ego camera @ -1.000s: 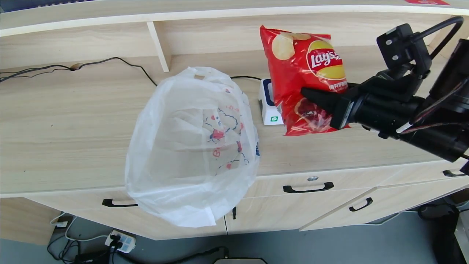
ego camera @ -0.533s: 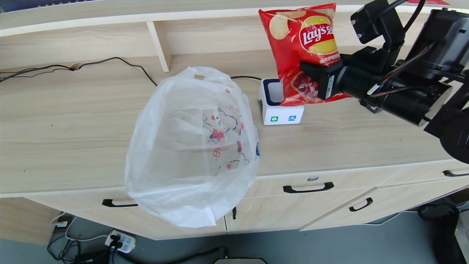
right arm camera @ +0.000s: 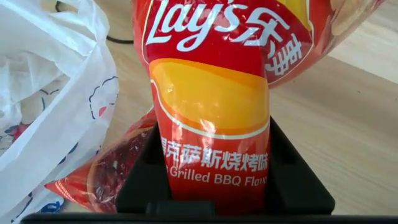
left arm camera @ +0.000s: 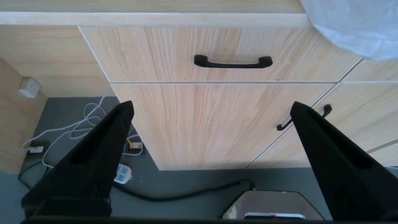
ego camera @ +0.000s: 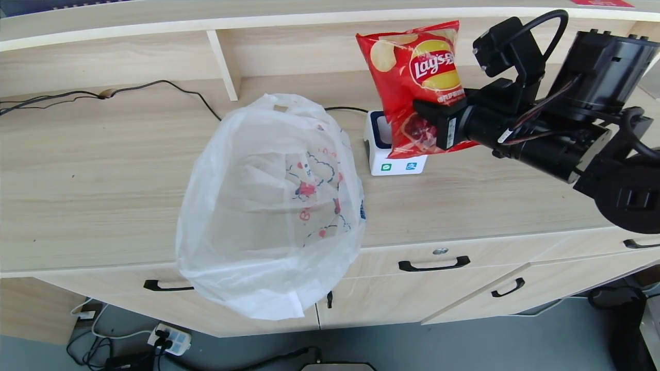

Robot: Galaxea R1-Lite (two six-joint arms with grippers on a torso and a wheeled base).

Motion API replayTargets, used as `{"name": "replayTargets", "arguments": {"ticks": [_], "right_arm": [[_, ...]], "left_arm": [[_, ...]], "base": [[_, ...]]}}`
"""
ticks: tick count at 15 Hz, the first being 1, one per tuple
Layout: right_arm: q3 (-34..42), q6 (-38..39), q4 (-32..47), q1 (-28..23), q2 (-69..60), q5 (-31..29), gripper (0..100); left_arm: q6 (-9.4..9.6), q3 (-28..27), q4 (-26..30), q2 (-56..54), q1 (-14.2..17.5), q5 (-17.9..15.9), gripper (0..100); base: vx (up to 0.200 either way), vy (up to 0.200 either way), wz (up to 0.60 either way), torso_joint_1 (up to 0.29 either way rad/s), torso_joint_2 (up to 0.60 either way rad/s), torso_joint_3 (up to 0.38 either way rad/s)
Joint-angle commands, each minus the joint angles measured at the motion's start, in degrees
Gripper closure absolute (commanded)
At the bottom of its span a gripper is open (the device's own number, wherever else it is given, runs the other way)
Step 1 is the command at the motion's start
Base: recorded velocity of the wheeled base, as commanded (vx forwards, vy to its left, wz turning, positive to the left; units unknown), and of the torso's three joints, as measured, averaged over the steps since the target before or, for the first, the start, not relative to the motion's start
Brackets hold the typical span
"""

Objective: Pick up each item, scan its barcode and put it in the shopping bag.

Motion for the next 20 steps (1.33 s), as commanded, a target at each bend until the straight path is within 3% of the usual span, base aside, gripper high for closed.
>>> {"name": "replayTargets", "arguments": {"ticks": [1, 4, 8, 16, 20], "right_arm": [[1.7, 0.3, -1.0, 0.0, -0.3, -0.2, 100], [2.9, 2.0, -1.6, 2.9, -5.2, -0.8, 100], [9.7, 7.6, -1.2, 14.2, -10.4, -11.8, 100], [13.7, 11.7, -1.3, 13.7, -13.8, -15.1, 100], [12.5, 23.3, -1.0, 20.6, -13.3, -35.4, 100]], "left_arm": [[-0.01, 0.0, 0.0, 0.0, 0.0, 0.0, 0], [0.08, 0.0, 0.0, 0.0, 0.0, 0.0, 0], [0.60, 0.0, 0.0, 0.0, 0.0, -0.1, 0], [0.34, 0.0, 0.1, 0.0, 0.0, 0.0, 0], [0.34, 0.0, 0.1, 0.0, 0.0, -0.1, 0]], "base": [[0.000, 0.000, 0.00, 0.000, 0.00, 0.000], [0.000, 0.000, 0.00, 0.000, 0.00, 0.000], [0.000, 0.000, 0.45, -0.002, 0.00, 0.002], [0.000, 0.000, 0.60, 0.005, 0.00, 0.001], [0.000, 0.000, 0.15, -0.002, 0.00, 0.001]]}}
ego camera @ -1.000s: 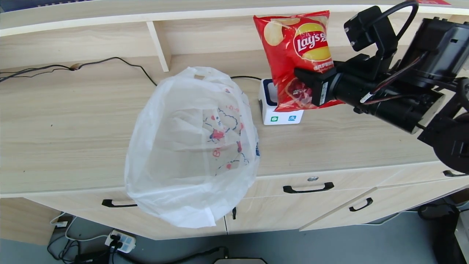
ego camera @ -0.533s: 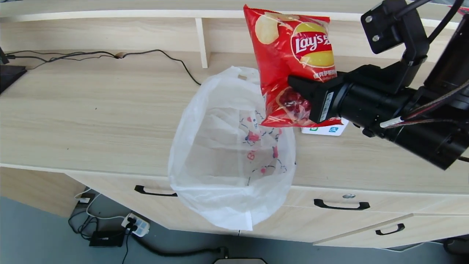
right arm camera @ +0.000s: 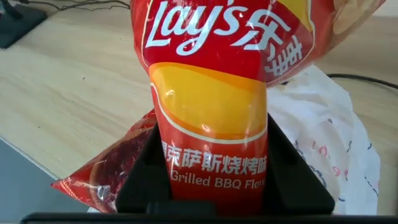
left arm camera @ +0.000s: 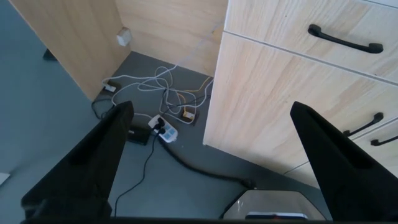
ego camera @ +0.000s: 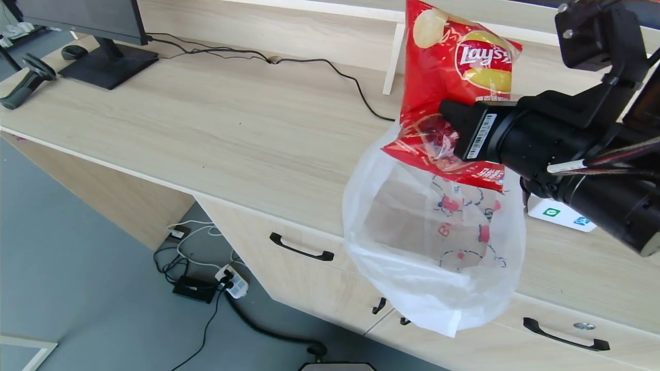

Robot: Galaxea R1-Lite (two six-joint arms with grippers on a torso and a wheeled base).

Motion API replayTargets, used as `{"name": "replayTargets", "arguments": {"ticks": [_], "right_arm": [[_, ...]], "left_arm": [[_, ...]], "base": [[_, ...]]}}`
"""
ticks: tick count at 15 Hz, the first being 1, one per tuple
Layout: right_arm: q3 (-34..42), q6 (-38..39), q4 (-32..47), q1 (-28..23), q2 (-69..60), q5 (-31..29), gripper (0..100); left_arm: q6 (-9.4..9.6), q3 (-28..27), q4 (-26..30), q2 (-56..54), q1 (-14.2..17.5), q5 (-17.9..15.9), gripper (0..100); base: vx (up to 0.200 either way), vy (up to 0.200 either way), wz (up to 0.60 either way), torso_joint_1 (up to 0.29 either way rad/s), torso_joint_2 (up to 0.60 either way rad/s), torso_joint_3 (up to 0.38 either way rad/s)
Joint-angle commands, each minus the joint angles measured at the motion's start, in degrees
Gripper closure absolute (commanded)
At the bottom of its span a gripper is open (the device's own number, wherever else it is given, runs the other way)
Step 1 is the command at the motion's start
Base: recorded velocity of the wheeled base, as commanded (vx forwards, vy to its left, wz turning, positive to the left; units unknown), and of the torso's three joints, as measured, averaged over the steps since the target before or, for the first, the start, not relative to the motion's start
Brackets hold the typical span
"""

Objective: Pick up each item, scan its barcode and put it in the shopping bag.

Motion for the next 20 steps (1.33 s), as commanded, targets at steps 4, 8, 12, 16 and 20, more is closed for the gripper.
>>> {"name": "replayTargets", "arguments": {"ticks": [4, 8, 12, 16, 20], "right_arm": [[1.9, 4.6, 0.1, 3.7, -1.9, -5.8, 100], [11.3, 4.8, -0.3, 6.6, -2.7, -6.4, 100], [23.1, 6.1, -2.3, 7.9, -5.8, -8.4, 100], [22.0, 6.0, -2.1, 7.4, -4.8, -8.0, 100], [19.9, 5.9, 3.0, 7.4, -2.7, -7.0, 100]], "left_arm": [[0.00, 0.0, -0.1, 0.0, 0.0, 0.0, 0], [0.00, 0.0, -0.1, 0.0, 0.0, 0.0, 0], [-0.09, 0.0, -0.2, 0.0, 0.0, 0.0, 0], [0.18, 0.0, -0.2, 0.0, 0.0, 0.0, 0], [0.09, 0.0, -0.2, 0.0, 0.0, 0.1, 0]], "base": [[0.000, 0.000, 0.00, 0.000, 0.00, 0.000], [0.000, 0.000, 0.00, 0.000, 0.00, 0.000], [0.000, 0.000, 0.00, 0.000, 0.00, 0.000], [0.000, 0.000, 0.00, 0.000, 0.00, 0.000], [0.000, 0.000, 0.00, 0.000, 0.00, 0.000]]}}
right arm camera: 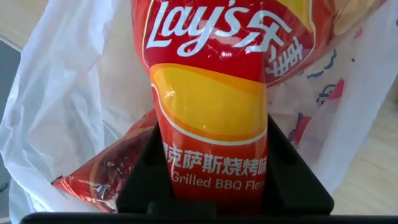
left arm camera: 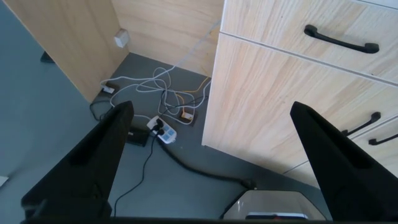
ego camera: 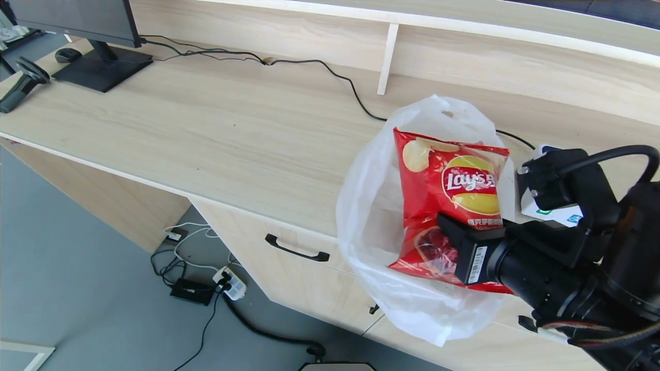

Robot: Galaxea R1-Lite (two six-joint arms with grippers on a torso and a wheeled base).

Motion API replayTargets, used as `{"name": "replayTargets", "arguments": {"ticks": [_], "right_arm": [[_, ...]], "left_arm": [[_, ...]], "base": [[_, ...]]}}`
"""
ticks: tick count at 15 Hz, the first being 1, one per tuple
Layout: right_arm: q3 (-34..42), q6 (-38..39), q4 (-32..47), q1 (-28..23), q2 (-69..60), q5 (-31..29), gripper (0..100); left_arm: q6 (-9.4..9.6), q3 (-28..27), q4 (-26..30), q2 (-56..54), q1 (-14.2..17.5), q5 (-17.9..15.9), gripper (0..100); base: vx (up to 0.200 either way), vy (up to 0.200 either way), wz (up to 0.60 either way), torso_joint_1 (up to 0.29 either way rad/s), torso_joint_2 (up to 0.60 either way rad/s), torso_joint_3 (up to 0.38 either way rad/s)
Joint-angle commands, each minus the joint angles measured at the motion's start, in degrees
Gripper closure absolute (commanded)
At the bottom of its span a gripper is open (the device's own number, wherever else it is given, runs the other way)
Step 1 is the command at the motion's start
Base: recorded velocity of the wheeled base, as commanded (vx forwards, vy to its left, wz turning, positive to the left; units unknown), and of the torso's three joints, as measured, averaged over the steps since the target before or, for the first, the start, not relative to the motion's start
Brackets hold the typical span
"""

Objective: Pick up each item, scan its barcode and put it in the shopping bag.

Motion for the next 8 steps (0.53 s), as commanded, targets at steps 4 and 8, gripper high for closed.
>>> {"name": "replayTargets", "arguments": {"ticks": [4, 8], "right_arm": [[-6.0, 1.3, 8.4, -3.4, 3.8, 4.3, 100], [-12.9, -1.4, 8.5, -8.4, 7.4, 7.5, 100]], "left_arm": [[-0.11, 0.0, -0.3, 0.0, 0.0, 0.1, 0], [-0.46, 0.0, -0.2, 0.0, 0.0, 0.1, 0]], "base": [[0.000, 0.000, 0.00, 0.000, 0.00, 0.000], [0.000, 0.000, 0.00, 0.000, 0.00, 0.000]]}}
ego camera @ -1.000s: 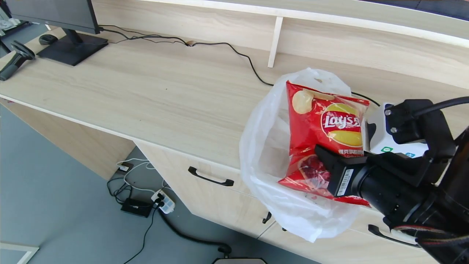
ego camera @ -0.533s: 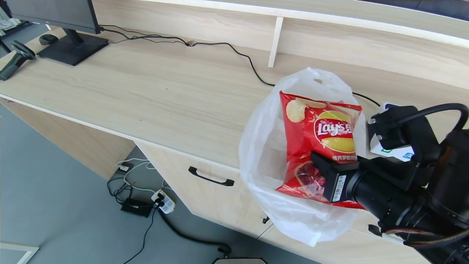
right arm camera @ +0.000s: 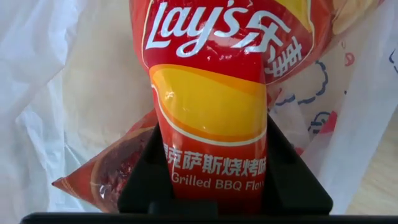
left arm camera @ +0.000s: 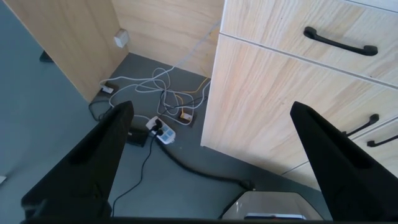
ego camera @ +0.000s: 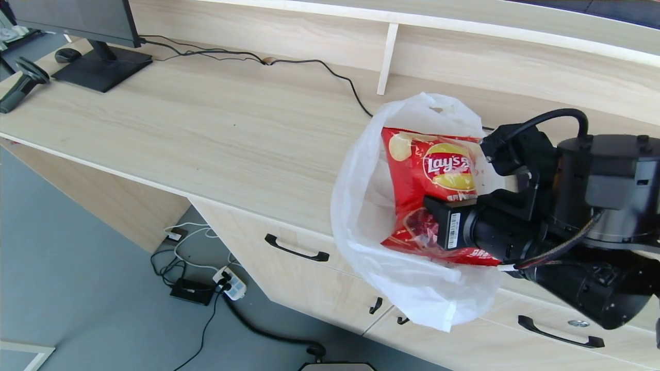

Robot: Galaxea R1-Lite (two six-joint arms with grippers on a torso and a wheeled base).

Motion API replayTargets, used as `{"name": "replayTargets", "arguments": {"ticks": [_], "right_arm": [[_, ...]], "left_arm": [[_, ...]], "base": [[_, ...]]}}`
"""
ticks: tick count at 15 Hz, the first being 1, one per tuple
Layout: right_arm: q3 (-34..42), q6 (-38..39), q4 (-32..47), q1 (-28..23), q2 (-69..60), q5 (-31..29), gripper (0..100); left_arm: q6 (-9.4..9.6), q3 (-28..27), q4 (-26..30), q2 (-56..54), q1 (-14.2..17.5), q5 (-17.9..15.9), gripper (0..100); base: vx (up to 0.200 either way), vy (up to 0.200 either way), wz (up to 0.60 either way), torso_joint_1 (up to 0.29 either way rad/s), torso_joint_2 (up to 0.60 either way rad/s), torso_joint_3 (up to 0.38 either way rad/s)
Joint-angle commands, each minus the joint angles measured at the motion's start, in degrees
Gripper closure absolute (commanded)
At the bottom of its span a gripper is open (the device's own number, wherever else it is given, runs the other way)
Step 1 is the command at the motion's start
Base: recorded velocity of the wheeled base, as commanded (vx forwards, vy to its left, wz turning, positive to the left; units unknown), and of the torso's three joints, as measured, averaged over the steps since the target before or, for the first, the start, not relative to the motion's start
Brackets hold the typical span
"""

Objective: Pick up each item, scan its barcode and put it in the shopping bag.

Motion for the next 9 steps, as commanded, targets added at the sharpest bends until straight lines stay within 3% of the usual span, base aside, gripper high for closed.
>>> {"name": "replayTargets", "arguments": {"ticks": [1, 9], "right_arm": [[-2.2, -1.0, 0.5, -1.1, 2.2, 0.4, 100], [-5.8, -2.6, 1.9, -5.1, 6.1, 6.4, 100]], "left_arm": [[-0.10, 0.0, 0.1, 0.0, 0.0, 0.0, 0], [-0.10, 0.0, 0.2, 0.0, 0.0, 0.0, 0]], "base": [[0.000, 0.000, 0.00, 0.000, 0.00, 0.000], [0.000, 0.000, 0.00, 0.000, 0.00, 0.000]]}}
